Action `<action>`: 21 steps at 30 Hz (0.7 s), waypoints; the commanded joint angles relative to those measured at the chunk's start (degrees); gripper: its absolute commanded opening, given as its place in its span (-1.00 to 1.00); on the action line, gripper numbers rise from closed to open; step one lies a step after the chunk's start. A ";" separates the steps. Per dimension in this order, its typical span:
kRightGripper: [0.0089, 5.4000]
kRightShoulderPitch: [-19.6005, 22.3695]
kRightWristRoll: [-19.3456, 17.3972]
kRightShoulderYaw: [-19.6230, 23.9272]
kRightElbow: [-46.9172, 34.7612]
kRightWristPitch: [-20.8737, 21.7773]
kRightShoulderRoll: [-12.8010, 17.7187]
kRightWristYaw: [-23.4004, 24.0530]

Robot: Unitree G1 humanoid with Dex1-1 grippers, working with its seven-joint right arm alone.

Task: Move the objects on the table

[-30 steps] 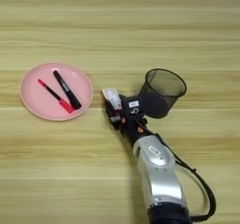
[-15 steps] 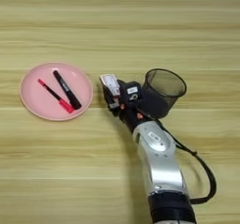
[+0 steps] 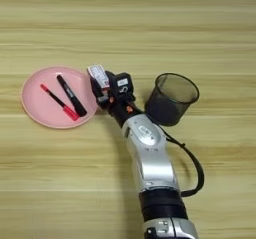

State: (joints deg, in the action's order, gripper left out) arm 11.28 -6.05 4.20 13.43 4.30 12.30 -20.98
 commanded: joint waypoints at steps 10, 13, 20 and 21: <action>-0.24 6.37 2.45 -1.82 -0.60 -0.77 0.83 1.28; -0.24 6.27 3.06 -2.29 -0.90 -1.42 0.91 1.20; -0.24 6.73 4.84 -2.93 0.03 -3.18 1.12 1.75; -0.24 6.77 4.99 -2.96 0.19 -3.28 1.12 1.75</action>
State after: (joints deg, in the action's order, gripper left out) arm 13.18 -1.57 1.10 15.49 0.53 12.30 -20.32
